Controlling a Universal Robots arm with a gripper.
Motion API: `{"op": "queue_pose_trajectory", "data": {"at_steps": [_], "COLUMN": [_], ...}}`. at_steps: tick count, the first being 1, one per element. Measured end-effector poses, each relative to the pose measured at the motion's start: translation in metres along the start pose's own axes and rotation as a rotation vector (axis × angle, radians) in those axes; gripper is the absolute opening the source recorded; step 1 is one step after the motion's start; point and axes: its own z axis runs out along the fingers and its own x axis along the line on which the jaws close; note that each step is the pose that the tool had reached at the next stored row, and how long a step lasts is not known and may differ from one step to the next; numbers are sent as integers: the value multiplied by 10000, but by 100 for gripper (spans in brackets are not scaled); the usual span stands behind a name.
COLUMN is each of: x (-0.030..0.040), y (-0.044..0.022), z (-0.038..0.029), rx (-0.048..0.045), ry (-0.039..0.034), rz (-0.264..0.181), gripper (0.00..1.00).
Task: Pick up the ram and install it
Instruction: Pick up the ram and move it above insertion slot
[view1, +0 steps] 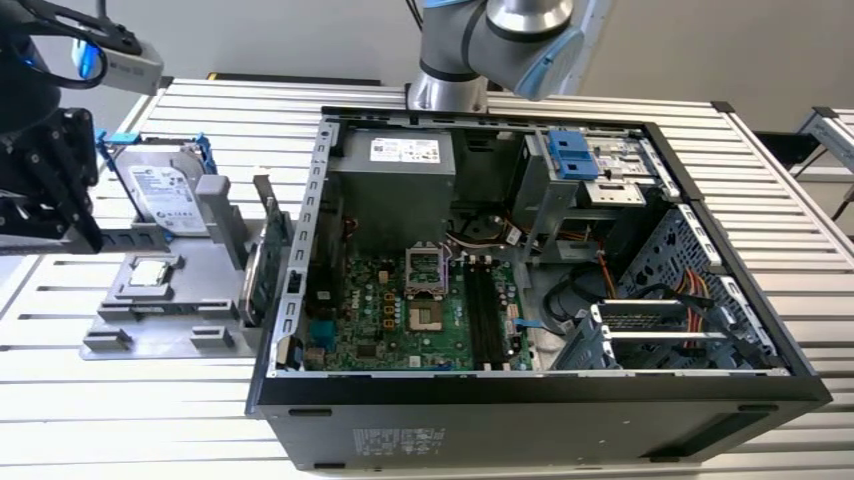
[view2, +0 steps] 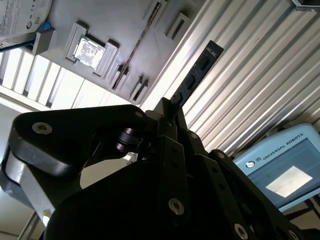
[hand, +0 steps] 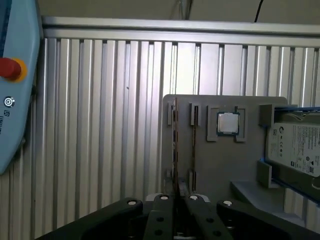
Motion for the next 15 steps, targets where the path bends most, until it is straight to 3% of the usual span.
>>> {"op": "queue_pose_trajectory", "data": {"at_steps": [8, 15], "x": [-3, -3], "y": [3, 4], "z": [-91, -118], "rx": [2, 3], "ry": [1, 0], "rz": [-58, -59], "gripper": [0, 0]}}
